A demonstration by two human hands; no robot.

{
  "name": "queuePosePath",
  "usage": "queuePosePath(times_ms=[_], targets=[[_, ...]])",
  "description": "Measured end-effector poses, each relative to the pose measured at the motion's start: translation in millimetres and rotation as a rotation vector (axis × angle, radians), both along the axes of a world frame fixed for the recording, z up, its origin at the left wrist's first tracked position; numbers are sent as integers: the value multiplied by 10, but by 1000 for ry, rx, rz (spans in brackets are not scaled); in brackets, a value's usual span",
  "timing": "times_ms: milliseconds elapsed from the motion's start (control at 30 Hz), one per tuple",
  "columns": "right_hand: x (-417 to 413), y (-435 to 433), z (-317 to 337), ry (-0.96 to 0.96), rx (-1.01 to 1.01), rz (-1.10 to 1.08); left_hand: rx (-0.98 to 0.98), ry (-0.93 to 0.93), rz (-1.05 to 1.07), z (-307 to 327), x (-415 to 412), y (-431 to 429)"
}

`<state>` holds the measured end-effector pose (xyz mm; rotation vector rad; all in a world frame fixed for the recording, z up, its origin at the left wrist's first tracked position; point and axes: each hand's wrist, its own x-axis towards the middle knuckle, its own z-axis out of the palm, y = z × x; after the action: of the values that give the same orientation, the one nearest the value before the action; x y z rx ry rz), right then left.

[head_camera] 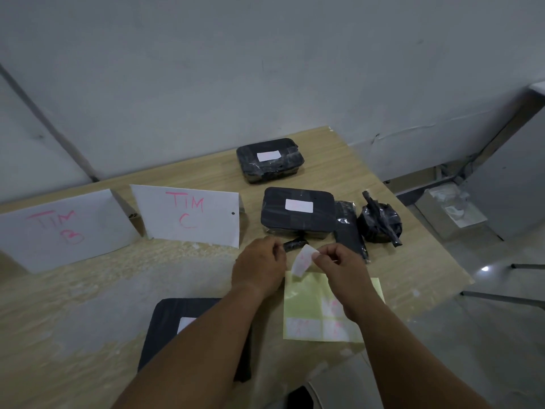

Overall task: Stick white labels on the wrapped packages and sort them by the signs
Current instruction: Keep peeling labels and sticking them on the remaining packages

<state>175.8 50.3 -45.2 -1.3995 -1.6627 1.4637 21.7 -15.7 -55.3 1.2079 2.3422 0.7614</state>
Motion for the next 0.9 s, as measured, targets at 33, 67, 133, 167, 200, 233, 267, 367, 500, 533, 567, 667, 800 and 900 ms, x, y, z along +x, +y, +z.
queuePosePath(times_ms=[33, 67, 133, 167, 200, 233, 267, 367, 500, 533, 567, 667, 800, 900], targets=[[-25, 20, 7, -25, 4, 33, 62, -162, -17, 15, -12, 22], [-50, 37, 14, -55, 10, 75, 114, -293, -44, 30, -29, 36], [-92, 66, 28, -126, 33, 169, 155, -391, -119, 64, -69, 43], [-110, 78, 39, -165, 52, 217, 156, -387, -152, 70, -94, 40], [-131, 90, 48, -200, 72, 262, 145, -364, -179, 66, -124, 38], [-147, 96, 52, -227, 86, 298, 121, -323, -202, 64, -144, 36], [-159, 101, 59, -244, 93, 321, 95, -276, -223, 65, -158, 37], [-175, 115, 56, -269, 87, 343, 32, -194, -237, 46, -191, 38], [-197, 78, 20, -185, 41, 223, 18, -255, -135, 25, -175, 29], [-200, 68, 12, -149, 11, 154, 33, -325, -51, 28, -171, 26], [-199, 53, 7, -138, -12, 99, 58, -439, 64, 28, -165, 19], [-192, 4, -1, -165, -71, 63, 127, -917, 456, 35, -150, 4], [-233, -71, 27, -87, -160, 12, 166, -1108, 610, 43, -116, -21], [-292, -89, 59, -76, -188, 2, 166, -1130, 625, 63, -97, -33]])
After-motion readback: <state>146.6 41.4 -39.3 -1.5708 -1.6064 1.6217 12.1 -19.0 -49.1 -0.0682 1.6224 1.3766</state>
